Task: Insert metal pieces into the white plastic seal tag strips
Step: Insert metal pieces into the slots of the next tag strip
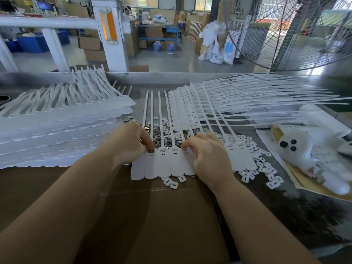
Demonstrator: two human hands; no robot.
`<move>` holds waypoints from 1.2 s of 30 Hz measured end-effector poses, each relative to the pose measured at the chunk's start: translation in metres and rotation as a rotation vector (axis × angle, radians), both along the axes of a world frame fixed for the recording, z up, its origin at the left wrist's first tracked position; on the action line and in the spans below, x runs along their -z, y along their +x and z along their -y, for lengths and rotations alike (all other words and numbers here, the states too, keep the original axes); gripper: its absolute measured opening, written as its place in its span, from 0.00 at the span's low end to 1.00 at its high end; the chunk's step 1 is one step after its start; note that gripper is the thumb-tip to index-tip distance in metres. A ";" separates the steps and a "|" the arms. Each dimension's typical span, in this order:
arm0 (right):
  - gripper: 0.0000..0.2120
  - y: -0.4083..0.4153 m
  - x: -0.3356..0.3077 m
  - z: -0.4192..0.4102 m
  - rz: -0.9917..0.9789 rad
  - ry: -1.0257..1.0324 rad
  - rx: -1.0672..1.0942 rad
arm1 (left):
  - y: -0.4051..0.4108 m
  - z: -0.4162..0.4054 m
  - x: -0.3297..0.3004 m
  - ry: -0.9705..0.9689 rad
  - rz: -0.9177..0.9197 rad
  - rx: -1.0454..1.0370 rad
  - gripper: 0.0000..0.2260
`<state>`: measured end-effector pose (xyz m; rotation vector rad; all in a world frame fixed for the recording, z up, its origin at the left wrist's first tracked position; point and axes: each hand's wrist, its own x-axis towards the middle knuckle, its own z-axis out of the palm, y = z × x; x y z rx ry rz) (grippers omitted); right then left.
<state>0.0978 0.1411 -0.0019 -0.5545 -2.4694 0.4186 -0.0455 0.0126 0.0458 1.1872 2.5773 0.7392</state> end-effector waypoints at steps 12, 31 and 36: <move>0.10 0.001 0.000 0.001 -0.008 -0.003 0.002 | 0.004 0.002 0.008 0.069 -0.054 -0.088 0.18; 0.11 0.000 0.000 -0.001 -0.005 0.004 -0.002 | 0.007 0.003 0.014 0.164 -0.020 -0.193 0.19; 0.11 0.000 0.000 0.000 -0.005 0.001 -0.002 | 0.009 0.002 0.015 0.107 -0.068 -0.154 0.19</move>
